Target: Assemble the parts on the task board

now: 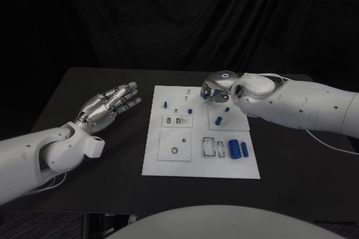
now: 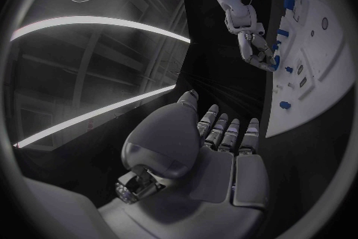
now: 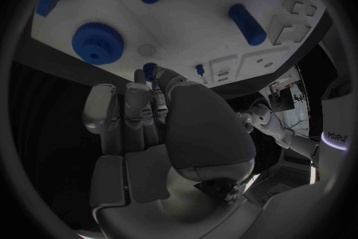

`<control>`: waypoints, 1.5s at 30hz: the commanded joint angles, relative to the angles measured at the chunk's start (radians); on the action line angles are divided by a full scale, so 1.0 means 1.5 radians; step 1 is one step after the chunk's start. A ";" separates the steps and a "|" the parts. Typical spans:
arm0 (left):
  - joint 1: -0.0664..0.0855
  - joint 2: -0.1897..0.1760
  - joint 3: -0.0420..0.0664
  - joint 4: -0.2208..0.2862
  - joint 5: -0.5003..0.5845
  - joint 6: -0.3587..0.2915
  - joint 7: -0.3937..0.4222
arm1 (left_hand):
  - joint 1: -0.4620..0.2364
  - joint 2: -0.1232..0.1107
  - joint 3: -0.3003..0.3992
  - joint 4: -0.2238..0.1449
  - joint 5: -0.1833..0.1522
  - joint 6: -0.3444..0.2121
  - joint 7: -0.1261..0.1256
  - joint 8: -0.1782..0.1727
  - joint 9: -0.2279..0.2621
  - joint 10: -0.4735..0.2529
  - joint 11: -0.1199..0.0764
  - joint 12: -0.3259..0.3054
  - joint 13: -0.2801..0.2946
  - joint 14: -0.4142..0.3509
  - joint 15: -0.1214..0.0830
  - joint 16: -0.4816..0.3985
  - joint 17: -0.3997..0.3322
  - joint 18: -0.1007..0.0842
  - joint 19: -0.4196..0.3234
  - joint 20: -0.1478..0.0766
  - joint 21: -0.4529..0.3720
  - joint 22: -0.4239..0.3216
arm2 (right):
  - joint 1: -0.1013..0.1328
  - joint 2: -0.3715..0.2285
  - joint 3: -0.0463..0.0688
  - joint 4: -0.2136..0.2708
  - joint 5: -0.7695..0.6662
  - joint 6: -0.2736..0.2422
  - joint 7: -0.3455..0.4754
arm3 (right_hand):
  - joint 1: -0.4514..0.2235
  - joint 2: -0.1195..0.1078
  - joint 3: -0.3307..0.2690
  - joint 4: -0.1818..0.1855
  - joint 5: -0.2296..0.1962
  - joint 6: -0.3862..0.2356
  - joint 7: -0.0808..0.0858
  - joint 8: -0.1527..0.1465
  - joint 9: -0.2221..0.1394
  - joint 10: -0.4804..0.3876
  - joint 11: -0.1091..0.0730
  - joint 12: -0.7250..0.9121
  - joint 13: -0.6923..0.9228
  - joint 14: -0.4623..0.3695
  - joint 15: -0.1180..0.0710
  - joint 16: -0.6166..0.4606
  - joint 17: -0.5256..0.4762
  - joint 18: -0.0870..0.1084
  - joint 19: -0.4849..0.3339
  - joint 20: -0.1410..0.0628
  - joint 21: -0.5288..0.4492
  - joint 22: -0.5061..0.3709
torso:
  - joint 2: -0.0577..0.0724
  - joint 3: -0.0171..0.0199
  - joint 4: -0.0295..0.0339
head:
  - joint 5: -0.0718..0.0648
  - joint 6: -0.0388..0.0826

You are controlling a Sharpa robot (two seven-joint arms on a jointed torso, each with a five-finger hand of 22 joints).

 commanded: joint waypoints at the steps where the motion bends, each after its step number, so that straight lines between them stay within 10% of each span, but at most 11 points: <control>1: 0.001 0.001 0.001 0.004 0.004 0.008 0.109 | 0.007 0.001 0.003 -0.003 0.004 0.006 -0.001 0.003 0.001 0.000 0.004 0.004 0.001 -0.001 0.004 0.003 0.001 0.013 0.001 0.004 0.003 0.000 | 0.008 0.012 0.002 -0.002 0.009 -0.037 0.016 | 0.007 -0.001 -0.001 -0.004 -0.002 0.003 0.002 0.004 0.002 0.020 -0.016 -0.001 0.001 0.005 0.000 0.002 0.003 -0.006 0.004 0.000 0.003 0.002 | 0.000 0.0005 0.0005 | 0.006 0.000; 16: 0.001 0.007 0.001 -0.002 -0.041 -0.015 0.138 | 0.003 -0.001 0.002 -0.002 0.007 0.021 -0.002 0.008 0.003 0.009 0.005 0.012 0.003 0.000 -0.003 0.003 0.001 0.013 0.000 -0.002 0.002 0.000 | 0.014 0.047 0.007 -0.031 0.009 -0.018 -0.002 | 0.002 -0.001 -0.005 -0.001 -0.020 -0.007 0.008 -0.001 0.010 0.010 -0.014 -0.018 -0.001 0.010 0.000 0.005 0.010 -0.007 0.007 -0.002 0.004 0.008 | 0.004 0.0009 0.0095 | 0.013 0.000; 34: 0.001 0.015 0.001 -0.010 -0.047 -0.010 0.137 | 0.004 0.000 0.004 -0.003 0.013 0.022 -0.003 0.008 0.003 0.010 0.005 0.012 0.003 0.000 -0.003 0.004 0.001 0.013 0.000 -0.003 0.003 0.000 | 0.017 0.062 0.009 -0.054 0.009 -0.012 -0.032 | 0.000 -0.003 -0.005 0.000 -0.026 -0.019 0.012 -0.010 0.014 -0.006 -0.005 -0.037 -0.005 0.008 0.006 0.003 0.010 -0.007 0.004 0.003 -0.001 0.007 | 0.034 -0.0076 0.0176 | 0.006 0.011; 45: 0.001 0.017 0.001 -0.012 -0.047 -0.008 0.136 | 0.005 0.000 0.005 -0.004 0.015 0.021 -0.003 0.008 0.003 0.009 0.005 0.012 0.002 0.000 -0.003 0.004 0.001 0.013 0.000 -0.003 0.003 0.000 | 0.017 0.061 0.009 -0.058 0.009 -0.048 -0.039 | 0.000 -0.002 -0.004 0.000 -0.030 -0.021 0.012 -0.012 0.016 -0.012 -0.002 -0.043 -0.006 0.006 0.008 0.001 0.008 -0.006 0.001 0.004 -0.004 0.004 | 0.045 -0.0087 0.0201 | 0.004 0.021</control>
